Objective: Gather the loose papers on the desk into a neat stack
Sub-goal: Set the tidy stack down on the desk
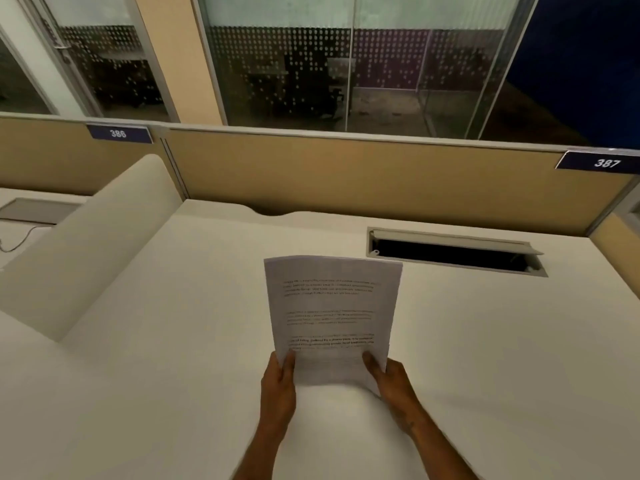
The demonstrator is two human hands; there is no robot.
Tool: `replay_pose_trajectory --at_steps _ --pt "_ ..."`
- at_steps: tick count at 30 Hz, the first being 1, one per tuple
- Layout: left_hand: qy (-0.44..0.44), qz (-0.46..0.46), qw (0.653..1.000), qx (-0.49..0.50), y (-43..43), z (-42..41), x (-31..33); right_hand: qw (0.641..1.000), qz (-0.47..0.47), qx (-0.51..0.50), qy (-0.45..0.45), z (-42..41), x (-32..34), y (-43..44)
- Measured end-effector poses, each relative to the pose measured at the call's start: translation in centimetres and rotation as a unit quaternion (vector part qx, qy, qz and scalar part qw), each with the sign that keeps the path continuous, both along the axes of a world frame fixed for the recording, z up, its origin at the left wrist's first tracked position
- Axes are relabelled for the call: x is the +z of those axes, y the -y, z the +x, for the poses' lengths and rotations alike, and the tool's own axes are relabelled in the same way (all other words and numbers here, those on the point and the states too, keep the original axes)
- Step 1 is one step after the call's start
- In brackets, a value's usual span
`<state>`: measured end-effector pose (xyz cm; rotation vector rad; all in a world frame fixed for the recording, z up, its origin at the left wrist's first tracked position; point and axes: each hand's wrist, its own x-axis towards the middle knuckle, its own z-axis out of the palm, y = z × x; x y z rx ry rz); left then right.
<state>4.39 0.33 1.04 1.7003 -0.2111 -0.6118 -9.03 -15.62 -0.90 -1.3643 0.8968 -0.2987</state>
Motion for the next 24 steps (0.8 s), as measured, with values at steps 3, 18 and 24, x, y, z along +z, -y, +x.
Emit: replay_pose_trajectory --at_steps 3,18,24 --pt "0.006 0.044 0.999 -0.025 1.6 3.6 0.6 0.999 -0.026 -0.024 -0.015 2.6 0.8 0.8" --pt "0.059 0.195 0.977 -0.067 16.2 22.7 -0.9 0.985 -0.076 -0.126 -0.094 19.6 0.5 11.7" --pt "0.049 0.226 0.969 -0.082 19.8 25.1 -3.6 0.969 -0.114 -0.160 -0.150 21.9 -1.9 14.7"
